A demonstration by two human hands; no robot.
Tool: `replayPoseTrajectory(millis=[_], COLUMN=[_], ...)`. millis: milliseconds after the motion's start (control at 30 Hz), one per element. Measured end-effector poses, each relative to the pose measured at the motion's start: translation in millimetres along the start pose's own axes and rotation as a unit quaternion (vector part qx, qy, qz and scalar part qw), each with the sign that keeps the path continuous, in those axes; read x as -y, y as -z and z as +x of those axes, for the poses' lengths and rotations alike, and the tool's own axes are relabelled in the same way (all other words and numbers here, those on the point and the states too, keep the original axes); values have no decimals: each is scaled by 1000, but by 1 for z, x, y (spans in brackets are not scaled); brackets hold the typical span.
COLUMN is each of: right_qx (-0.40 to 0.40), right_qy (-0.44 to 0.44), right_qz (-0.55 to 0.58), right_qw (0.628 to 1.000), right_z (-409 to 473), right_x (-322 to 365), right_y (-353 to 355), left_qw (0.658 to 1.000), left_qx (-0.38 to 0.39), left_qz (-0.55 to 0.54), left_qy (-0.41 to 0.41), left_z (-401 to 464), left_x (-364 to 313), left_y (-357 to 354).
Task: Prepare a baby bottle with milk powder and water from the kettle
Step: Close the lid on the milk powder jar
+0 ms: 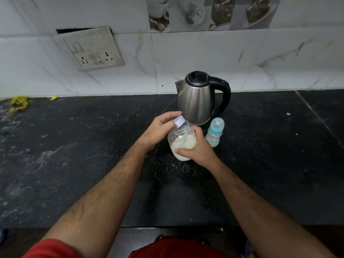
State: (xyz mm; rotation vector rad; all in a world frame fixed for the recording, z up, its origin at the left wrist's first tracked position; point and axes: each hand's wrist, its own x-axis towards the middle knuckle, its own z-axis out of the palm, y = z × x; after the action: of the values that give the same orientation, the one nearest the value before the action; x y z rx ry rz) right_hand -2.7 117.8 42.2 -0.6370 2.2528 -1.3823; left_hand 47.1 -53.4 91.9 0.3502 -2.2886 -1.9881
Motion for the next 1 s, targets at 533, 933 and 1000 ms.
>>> replayPoseTrajectory(millis=[533,933,1000], right_qx=[-19,81,76], right_qy=[-8,-5,-2], right_qz=[5,130,137], right_qw=[1000,988,988], right_z=[2,-8,-8], right_x=[16,20,18], right_y=[-4,4,5], left_qw=[991,999,1000], left_qx=[36,25,7], left_qz=[126,18,-5], left_qy=[-7,-24,-27], left_z=[12,-9,-12], left_x=[-16,-8,-4], left_y=[-8,1,3])
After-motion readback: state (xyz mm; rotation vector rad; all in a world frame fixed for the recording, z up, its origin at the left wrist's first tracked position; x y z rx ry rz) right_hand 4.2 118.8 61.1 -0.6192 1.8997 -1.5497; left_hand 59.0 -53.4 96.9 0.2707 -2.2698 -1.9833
